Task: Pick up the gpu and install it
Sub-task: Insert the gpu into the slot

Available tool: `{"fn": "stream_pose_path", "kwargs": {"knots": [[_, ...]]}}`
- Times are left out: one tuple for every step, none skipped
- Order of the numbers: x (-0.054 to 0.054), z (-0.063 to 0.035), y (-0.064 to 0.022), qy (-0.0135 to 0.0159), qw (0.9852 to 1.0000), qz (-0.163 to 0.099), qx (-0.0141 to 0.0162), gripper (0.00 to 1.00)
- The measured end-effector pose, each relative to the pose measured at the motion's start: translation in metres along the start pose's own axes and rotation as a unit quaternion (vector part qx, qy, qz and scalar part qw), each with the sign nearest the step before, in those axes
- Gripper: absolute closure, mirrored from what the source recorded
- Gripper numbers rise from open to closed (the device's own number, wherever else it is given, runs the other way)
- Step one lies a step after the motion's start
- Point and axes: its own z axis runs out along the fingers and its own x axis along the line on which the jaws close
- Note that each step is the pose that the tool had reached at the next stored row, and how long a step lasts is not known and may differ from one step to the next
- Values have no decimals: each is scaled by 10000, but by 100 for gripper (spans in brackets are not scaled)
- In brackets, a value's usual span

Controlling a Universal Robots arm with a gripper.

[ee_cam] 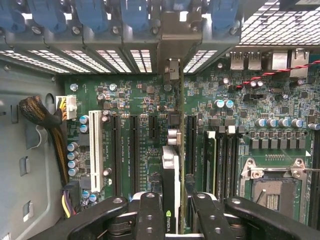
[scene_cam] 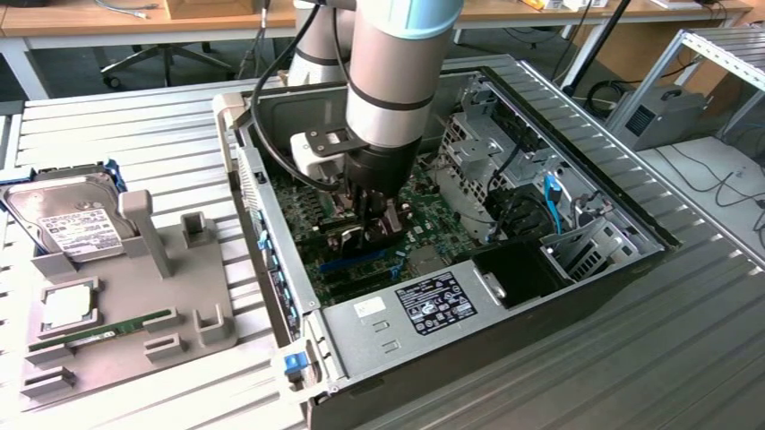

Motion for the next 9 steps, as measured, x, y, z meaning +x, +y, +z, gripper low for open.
{"fn": "stream_pose_path", "kwargs": {"knots": [[0,-3,0,0,10000,0,0,73],[0,-8,0,0,10000,0,1,73],[0,-8,0,-1,10000,0,1,73],[0,-9,0,0,10000,0,1,73],[2,-10,1,1,10000,0,0,73],[6,-11,1,1,10000,1,0,73],[13,-10,0,1,10000,0,0,73],[14,-10,0,0,10000,0,0,73],[14,-10,0,0,10000,0,0,73]]}}
